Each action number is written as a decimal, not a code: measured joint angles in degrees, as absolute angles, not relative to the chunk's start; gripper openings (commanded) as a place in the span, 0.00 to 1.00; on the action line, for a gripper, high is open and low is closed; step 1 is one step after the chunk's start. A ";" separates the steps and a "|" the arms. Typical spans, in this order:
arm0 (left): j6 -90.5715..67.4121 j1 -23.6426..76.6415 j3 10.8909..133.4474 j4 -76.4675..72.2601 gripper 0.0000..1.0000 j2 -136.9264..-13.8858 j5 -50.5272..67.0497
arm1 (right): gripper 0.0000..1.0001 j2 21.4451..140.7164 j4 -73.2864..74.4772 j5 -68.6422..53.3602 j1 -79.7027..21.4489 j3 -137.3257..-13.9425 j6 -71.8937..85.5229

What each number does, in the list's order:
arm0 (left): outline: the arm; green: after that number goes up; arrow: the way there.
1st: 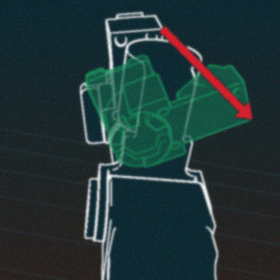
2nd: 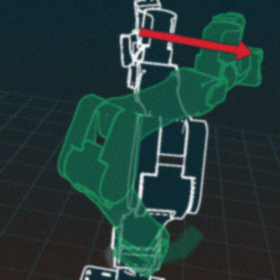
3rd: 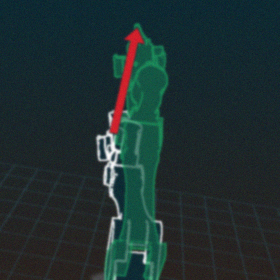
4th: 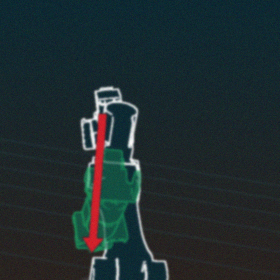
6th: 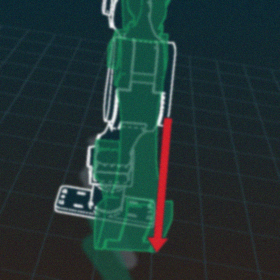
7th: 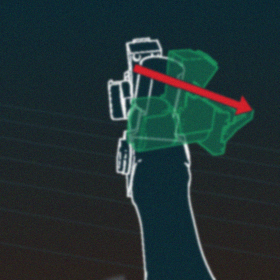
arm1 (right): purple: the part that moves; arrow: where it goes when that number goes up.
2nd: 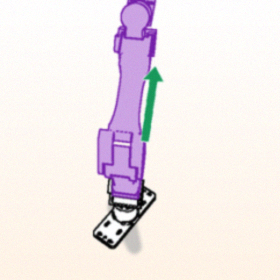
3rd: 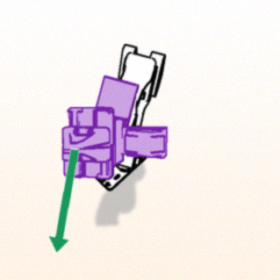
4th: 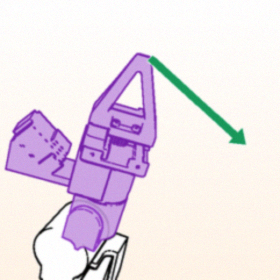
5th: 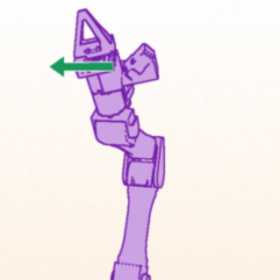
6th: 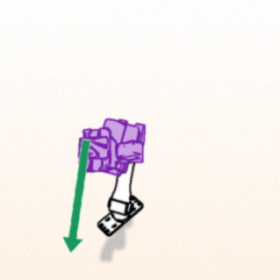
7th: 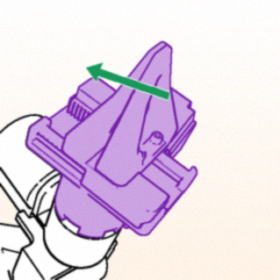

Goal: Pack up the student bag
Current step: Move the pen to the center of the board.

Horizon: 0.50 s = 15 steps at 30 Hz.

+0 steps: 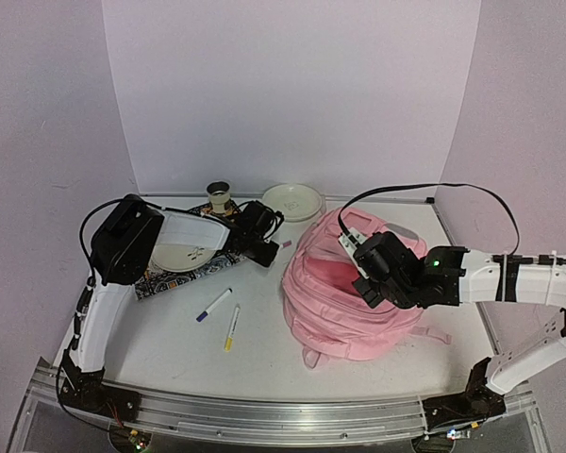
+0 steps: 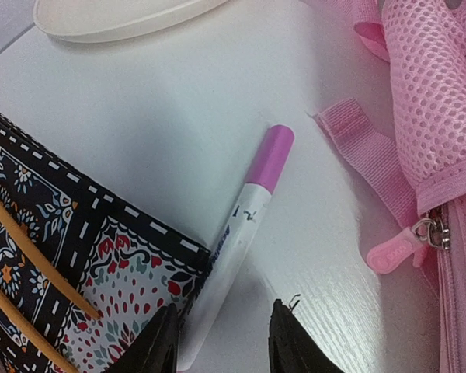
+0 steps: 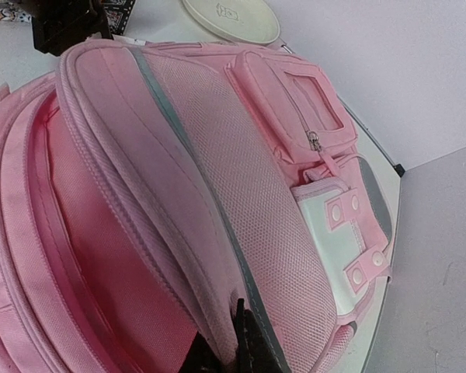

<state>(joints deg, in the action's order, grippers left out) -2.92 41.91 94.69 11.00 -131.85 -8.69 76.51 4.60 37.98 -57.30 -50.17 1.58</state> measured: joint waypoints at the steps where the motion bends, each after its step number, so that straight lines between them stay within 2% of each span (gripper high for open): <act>1: -2.92 41.91 95.11 11.00 0.42 -132.27 -8.70 | 0.01 76.52 4.60 37.98 -57.30 -50.17 1.58; 6: -2.79 41.93 96.48 11.29 0.40 -133.80 -8.77 | 0.01 76.61 4.58 37.98 -57.30 -50.17 1.58; 11: -2.94 41.88 96.64 11.64 0.23 -133.96 -8.42 | 0.01 76.62 4.58 37.98 -57.30 -50.17 1.58; 15: -3.76 41.68 92.77 9.15 0.15 -132.09 -5.78 | 0.01 76.62 4.53 38.07 -57.30 -50.17 1.56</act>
<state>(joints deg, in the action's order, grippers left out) -3.76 41.68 92.77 9.15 -132.09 -5.78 76.62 4.53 38.07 -57.30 -50.17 1.56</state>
